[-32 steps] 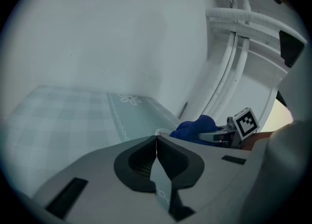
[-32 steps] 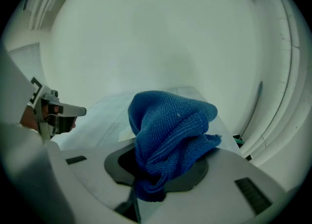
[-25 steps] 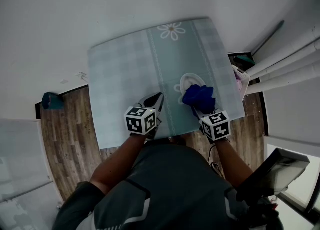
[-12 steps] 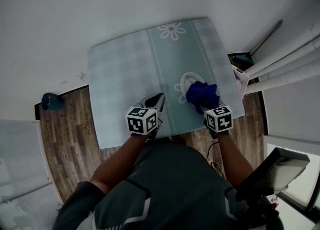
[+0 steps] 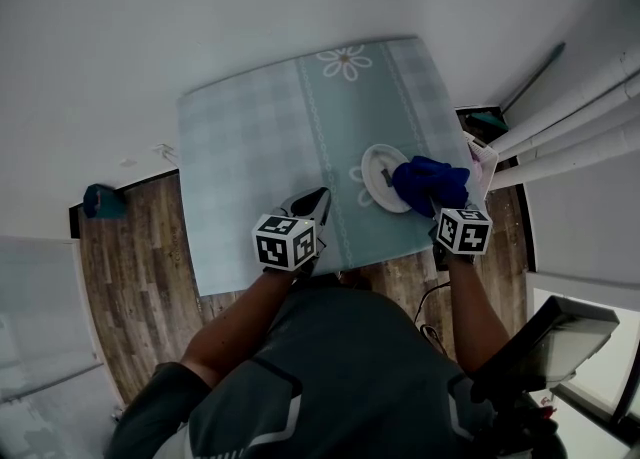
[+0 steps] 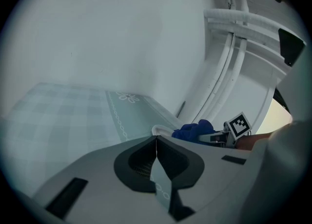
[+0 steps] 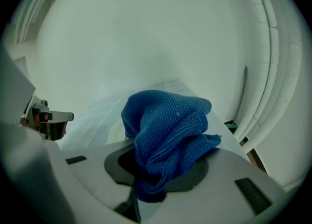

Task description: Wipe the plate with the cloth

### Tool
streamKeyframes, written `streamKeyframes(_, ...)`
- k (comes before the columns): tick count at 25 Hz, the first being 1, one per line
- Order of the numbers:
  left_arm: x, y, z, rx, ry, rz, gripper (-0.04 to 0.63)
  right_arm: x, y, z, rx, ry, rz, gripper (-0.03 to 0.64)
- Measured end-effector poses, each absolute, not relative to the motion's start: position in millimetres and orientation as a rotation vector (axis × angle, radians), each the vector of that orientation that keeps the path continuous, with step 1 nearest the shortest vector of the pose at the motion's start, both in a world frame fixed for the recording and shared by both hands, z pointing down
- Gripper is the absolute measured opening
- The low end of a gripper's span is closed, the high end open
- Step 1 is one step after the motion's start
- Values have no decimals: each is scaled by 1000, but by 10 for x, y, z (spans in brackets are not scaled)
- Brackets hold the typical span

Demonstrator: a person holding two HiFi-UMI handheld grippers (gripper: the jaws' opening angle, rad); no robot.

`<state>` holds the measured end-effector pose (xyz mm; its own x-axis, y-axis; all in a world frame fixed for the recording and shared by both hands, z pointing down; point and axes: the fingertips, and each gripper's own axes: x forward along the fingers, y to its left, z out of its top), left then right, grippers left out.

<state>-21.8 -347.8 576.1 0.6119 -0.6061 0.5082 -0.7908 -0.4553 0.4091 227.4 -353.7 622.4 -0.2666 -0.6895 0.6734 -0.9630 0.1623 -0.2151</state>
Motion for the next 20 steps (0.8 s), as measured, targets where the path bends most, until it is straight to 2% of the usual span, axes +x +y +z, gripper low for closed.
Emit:
streamKeyframes(13, -310, -3472, 5733, 2211, -1119, 387, 9, 1919, -3357, 6415, 1462, -2038, 926, 101)
streamKeyframes(20, -128, -3513, 5747, 2258, -1068, 432, 9, 1701, -3222, 6404, 1384, -2065, 916, 101)
